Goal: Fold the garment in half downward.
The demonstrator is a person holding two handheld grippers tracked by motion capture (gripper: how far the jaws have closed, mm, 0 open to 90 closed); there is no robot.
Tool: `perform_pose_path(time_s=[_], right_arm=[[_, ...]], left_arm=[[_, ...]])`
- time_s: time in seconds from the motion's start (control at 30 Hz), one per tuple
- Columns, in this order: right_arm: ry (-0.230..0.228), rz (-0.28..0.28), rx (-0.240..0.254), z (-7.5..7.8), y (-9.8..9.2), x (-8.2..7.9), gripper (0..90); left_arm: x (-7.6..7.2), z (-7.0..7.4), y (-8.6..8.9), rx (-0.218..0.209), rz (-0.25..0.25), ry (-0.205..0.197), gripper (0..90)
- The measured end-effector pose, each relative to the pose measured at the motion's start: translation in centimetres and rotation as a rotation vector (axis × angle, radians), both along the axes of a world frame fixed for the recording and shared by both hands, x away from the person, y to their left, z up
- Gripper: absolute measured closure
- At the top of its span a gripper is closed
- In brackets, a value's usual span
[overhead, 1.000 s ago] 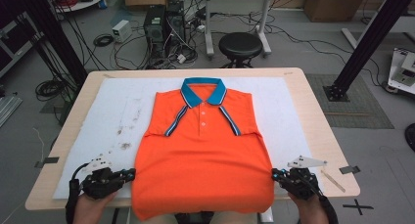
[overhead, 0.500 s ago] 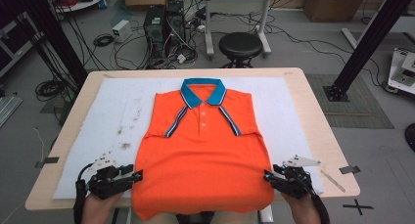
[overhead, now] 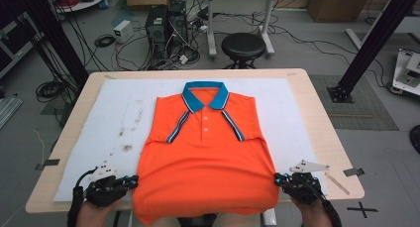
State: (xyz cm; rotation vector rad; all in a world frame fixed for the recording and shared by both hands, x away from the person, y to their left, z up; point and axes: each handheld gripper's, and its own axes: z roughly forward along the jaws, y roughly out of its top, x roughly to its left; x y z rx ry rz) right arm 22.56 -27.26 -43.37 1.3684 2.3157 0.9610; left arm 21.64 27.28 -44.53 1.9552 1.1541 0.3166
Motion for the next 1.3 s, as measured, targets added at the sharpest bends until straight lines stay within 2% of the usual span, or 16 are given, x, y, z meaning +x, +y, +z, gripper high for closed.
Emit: perform_pose_path(time_s=[0.17,0.23,0.3,0.33,0.37,0.4,0.47,0.5,0.63,0.77,0.83,0.97,1.13,1.2,1.27,1.3], right_arm=[[0.03,0.025,0.021,0.6,-0.7,-1.3,89.2],[0.021,0.033,0.031,0.6,-0.8,-1.5,87.8],[0.001,0.032,0.032,0.4,-0.8,-1.3,79.7],[-0.012,0.024,0.032,0.4,-0.8,-1.2,71.4],[-0.022,0.012,0.044,0.4,-0.8,-1.0,64.5],[-0.022,0.012,0.044,0.4,-0.8,-1.0,64.5],[-0.046,-0.016,0.069,0.4,-0.8,-0.5,57.7],[-0.058,-0.034,0.082,0.4,-0.8,0.1,57.4],[-0.065,-0.071,0.055,0.0,-0.1,2.0,54.9],[-0.066,-0.094,0.038,-0.3,0.6,4.3,49.9],[-0.061,-0.096,0.029,-0.5,0.9,5.2,47.8],[-0.085,-0.099,0.033,-0.4,1.2,6.6,38.6],[-0.134,-0.077,0.053,0.5,1.6,8.8,23.2],[-0.128,-0.071,0.065,0.9,1.7,10.0,21.2],[-0.127,-0.066,0.067,1.3,1.8,11.4,21.2],[-0.119,-0.061,0.076,1.4,1.9,12.1,21.2]], left_arm=[[-1.1,0.0,0.3,-0.008,-0.036,0.022,87.3],[-1.1,0.0,0.2,-0.024,-0.022,0.021,85.1],[-0.6,0.1,0.1,-0.031,0.003,0.002,72.0],[-0.6,0.1,0.1,-0.031,0.003,0.002,64.9],[0.0,0.2,0.2,-0.054,0.034,-0.022,55.6],[0.0,0.2,0.2,-0.054,0.034,-0.022,52.8],[0.7,0.4,0.1,-0.069,0.061,-0.06,50.7],[1.3,0.3,0.0,-0.064,0.073,-0.068,49.5],[3.5,0.3,-0.7,-0.048,0.083,-0.082,49.2],[5.9,0.8,-0.6,-0.092,0.103,-0.112,44.7],[7.0,0.9,-0.5,-0.109,0.116,-0.13,38.1],[9.0,1.2,-0.1,-0.163,0.087,-0.149,26.6],[12.3,2.6,-0.1,-0.166,0.065,-0.194,25.4],[13.7,3.3,-0.2,-0.152,0.037,-0.212,25.9],[15.0,3.8,-0.4,-0.101,0.018,-0.227,26.0],[15.5,3.9,-0.4,-0.092,0.012,-0.229,27.1]])
